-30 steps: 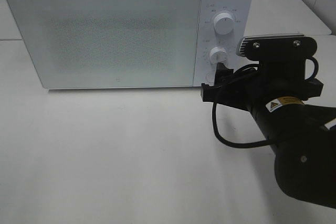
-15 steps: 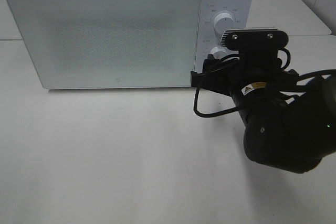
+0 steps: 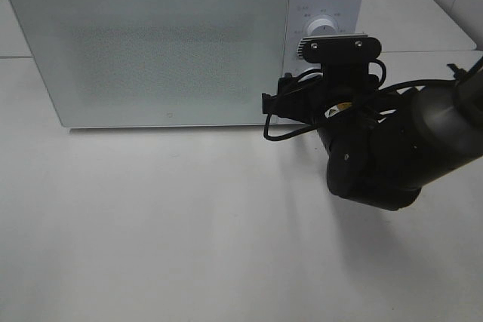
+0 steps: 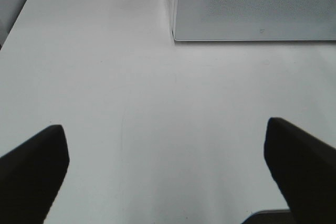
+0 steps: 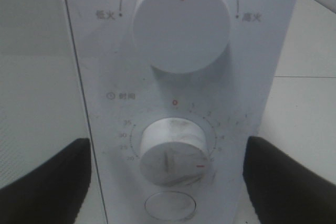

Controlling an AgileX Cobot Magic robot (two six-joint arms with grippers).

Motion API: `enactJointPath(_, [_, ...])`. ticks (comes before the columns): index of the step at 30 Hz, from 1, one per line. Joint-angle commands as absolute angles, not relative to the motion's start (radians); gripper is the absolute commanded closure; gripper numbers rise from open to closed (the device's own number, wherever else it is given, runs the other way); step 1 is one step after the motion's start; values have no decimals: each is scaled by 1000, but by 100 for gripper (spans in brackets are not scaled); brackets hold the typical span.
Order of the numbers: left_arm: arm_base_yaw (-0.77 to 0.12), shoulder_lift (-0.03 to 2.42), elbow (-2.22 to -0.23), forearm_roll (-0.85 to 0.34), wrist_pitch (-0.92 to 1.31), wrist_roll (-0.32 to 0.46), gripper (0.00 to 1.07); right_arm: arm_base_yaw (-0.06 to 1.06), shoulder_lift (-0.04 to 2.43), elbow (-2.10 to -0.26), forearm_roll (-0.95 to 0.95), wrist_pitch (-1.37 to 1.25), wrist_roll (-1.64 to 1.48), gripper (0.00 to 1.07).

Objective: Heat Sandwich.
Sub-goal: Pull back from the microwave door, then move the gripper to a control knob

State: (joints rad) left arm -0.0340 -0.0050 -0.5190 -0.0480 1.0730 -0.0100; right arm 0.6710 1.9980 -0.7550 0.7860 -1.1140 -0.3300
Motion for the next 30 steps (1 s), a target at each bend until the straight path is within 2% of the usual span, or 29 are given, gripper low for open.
enactJointPath(1, [-34,-21,-517,-53,1070,-19,10,650,2020,-784,768,-1108,-321,31])
enactJointPath(13, [-34,-21,-517,-53,1070,-19,10,645,2046,-803,755,-1110,-312,32])
enactJointPath(16, [-34,-21,-517,-53,1070,-19,10,645,2046,-808,755,-1109,-312,35])
enactJointPath(17, [-34,-21,-517,-53,1070,-19,10,645,2046,-810,755,-1111,-312,41])
enactJointPath(21, [-34,-21,-517,-53,1070,-19,10,645,2046,-813,756,-1111,-312,49])
enactJointPath(22, [-34,-21,-517,-53,1070,-19,10,645,2046,-818,755,-1110,-312,60])
enactJointPath(24, [-34,-21,-517,-53,1070,-19,10,645,2047,-819,755,-1110,-312,71])
enactJointPath(25, [-34,-21,-517,-53,1070,-19,10,645,2047,-823,755,-1110,-312,81])
enactJointPath(26, [-34,-21,-517,-53,1070,-19,10,645,2047,-823,755,-1110,-312,81])
enactJointPath(30, [-34,-21,-517,-53,1070,-19,10,645,2047,-823,755,-1110,-312,96])
